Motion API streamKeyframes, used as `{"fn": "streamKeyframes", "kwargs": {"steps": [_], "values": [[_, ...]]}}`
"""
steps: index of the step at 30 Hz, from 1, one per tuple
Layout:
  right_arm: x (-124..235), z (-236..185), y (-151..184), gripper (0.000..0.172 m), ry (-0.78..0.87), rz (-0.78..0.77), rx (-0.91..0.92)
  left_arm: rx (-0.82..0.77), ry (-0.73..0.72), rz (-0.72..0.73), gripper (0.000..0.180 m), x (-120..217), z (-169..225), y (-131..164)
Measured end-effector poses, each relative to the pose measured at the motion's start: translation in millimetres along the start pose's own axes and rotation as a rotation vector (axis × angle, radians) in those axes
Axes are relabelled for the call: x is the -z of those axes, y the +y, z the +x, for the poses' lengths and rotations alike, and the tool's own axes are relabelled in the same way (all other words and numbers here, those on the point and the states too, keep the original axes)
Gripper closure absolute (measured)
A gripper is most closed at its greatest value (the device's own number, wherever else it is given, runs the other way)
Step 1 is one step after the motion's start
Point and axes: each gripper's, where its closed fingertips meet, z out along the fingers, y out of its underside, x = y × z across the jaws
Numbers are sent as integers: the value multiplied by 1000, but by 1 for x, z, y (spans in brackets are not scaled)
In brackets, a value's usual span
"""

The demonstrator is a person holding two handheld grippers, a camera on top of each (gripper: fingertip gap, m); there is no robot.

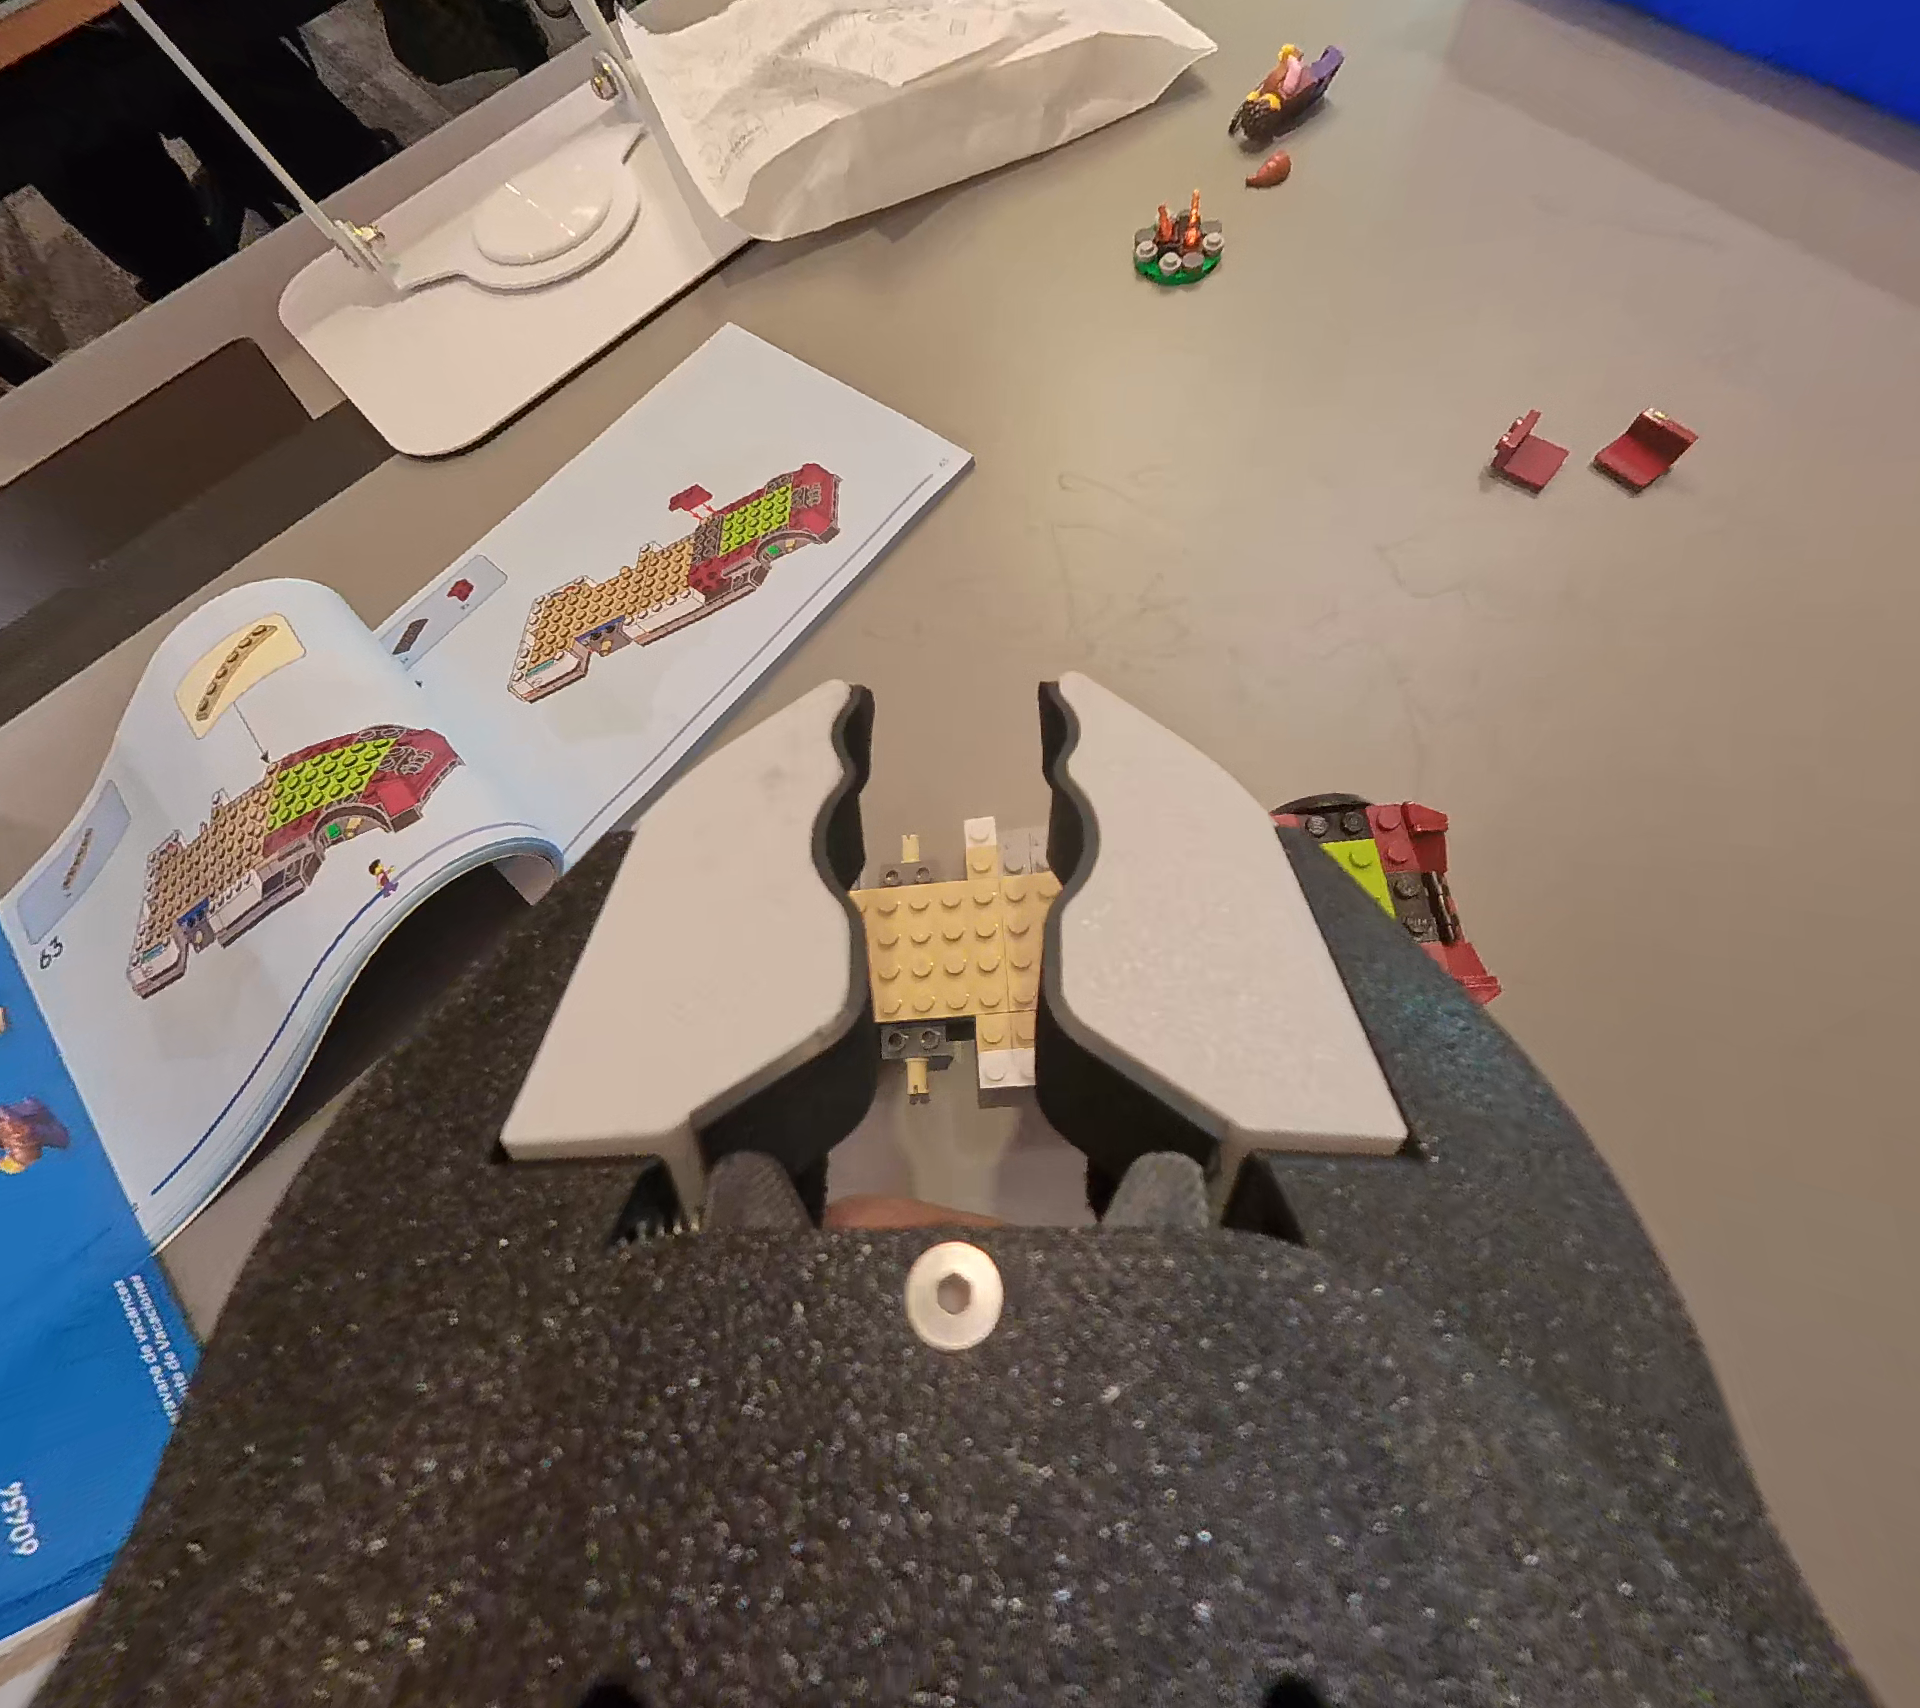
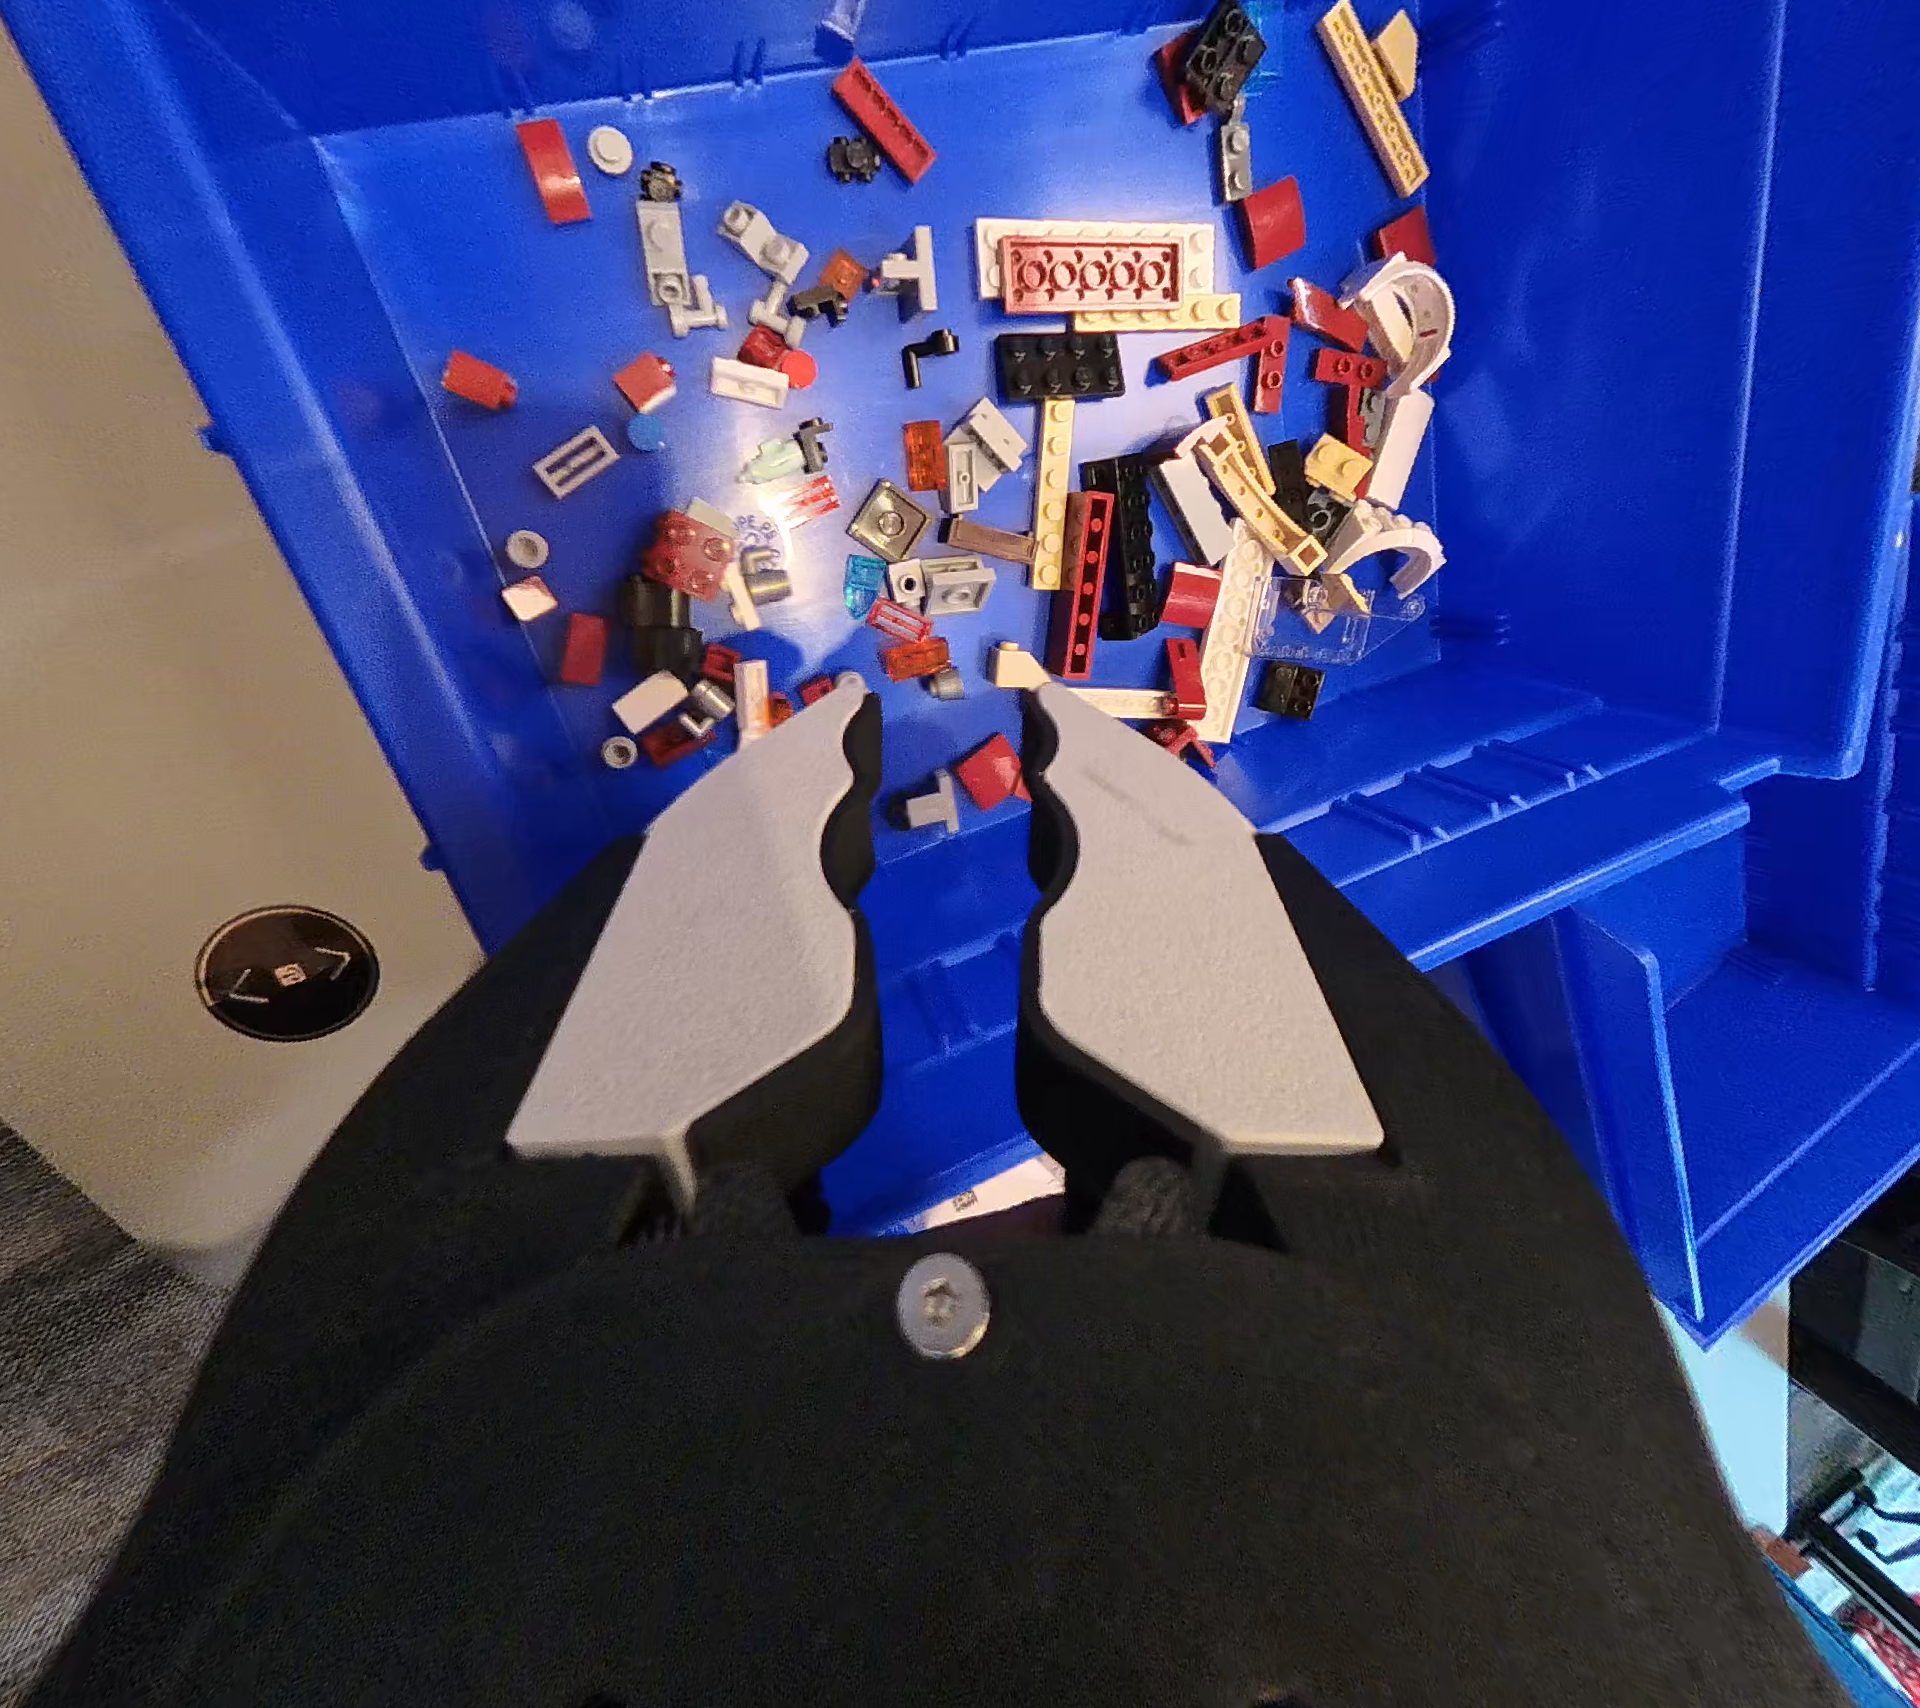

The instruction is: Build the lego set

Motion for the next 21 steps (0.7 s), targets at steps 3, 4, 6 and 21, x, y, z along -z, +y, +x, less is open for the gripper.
{"fn": "streamKeyframes", "kwargs": {"steps": [3,4,6,21], "values": [[-1,5,1,146,7,8,-7,1,-1,-4,149,-1,1,-1],[-1,6,2,146,10,10,-9,-1,0,-4,149,-1,1,-1],[-2,7,2,146,9,14,-13,-6,0,-7,149,-2,2,-1],[-5,10,-1,146,7,5,-11,11,4,-4,149,-1,0,4]]}}
